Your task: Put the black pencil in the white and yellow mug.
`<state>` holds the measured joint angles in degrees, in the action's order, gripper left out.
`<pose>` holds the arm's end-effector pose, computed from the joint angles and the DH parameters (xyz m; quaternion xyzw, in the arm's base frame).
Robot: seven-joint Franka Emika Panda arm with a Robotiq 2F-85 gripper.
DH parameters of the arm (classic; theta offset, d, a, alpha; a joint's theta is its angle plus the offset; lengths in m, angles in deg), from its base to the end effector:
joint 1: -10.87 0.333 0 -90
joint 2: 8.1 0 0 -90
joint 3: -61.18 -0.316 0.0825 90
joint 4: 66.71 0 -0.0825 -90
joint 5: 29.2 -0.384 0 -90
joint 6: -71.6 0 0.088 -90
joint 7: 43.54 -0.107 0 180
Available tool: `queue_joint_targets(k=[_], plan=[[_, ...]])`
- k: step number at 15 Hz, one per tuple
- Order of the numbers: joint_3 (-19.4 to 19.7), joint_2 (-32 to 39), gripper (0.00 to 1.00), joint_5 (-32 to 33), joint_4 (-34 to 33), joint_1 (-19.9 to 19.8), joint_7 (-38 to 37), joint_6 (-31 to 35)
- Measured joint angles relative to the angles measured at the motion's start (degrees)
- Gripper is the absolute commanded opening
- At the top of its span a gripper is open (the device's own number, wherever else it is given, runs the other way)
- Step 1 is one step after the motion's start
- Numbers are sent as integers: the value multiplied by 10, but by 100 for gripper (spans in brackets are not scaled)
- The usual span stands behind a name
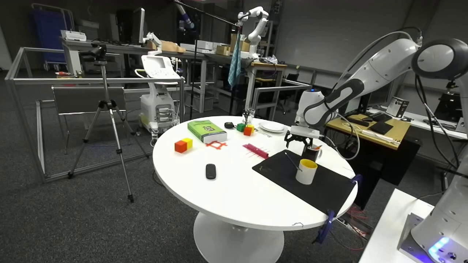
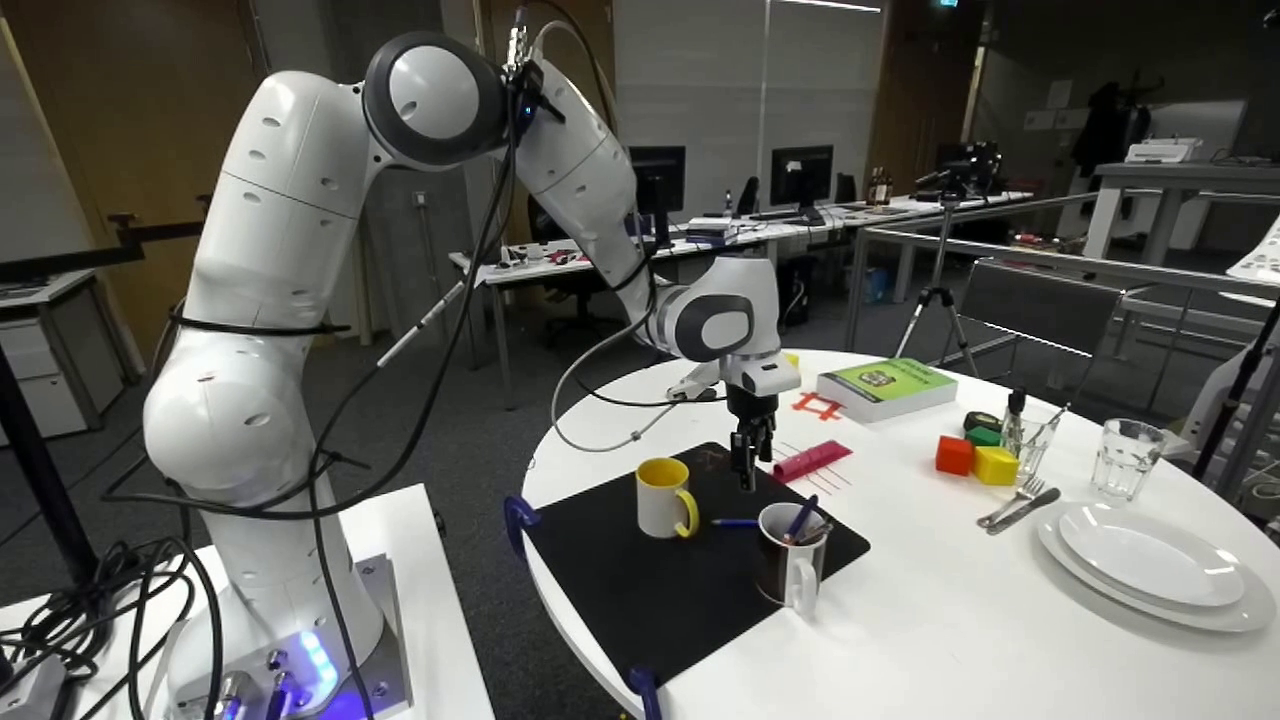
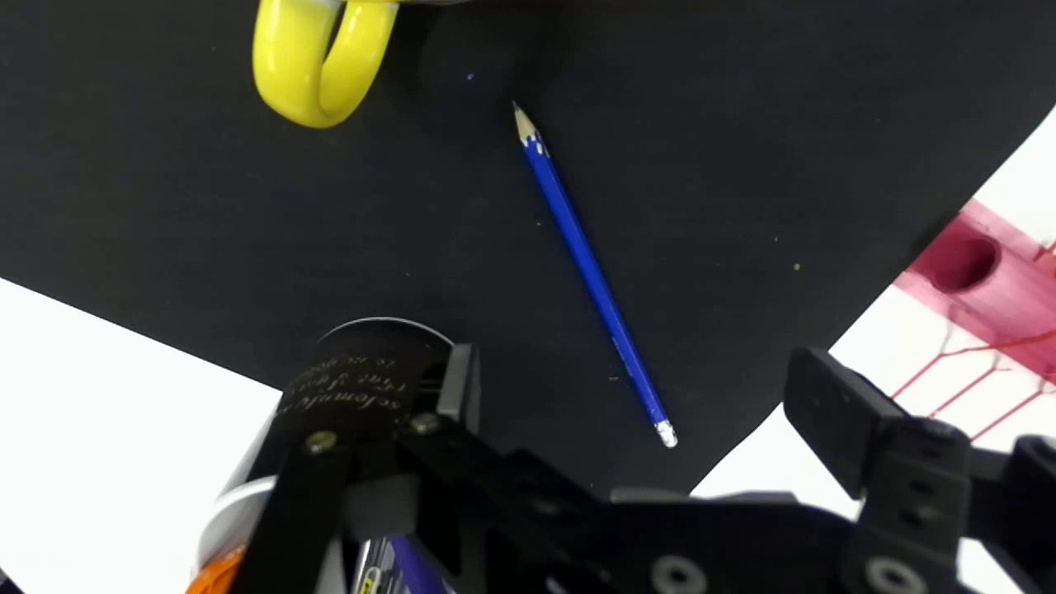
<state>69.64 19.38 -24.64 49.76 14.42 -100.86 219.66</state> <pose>0.6057 -0.0486 0.2158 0.8753 -0.4788 0.0582 0.0337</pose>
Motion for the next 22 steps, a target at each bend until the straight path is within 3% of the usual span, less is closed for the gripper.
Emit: queue_joint_targets(k=[10, 22], plan=[[18, 26, 100, 0, -6, 13, -31, 4], [21, 100, 100, -16, -64, 13, -31, 2]])
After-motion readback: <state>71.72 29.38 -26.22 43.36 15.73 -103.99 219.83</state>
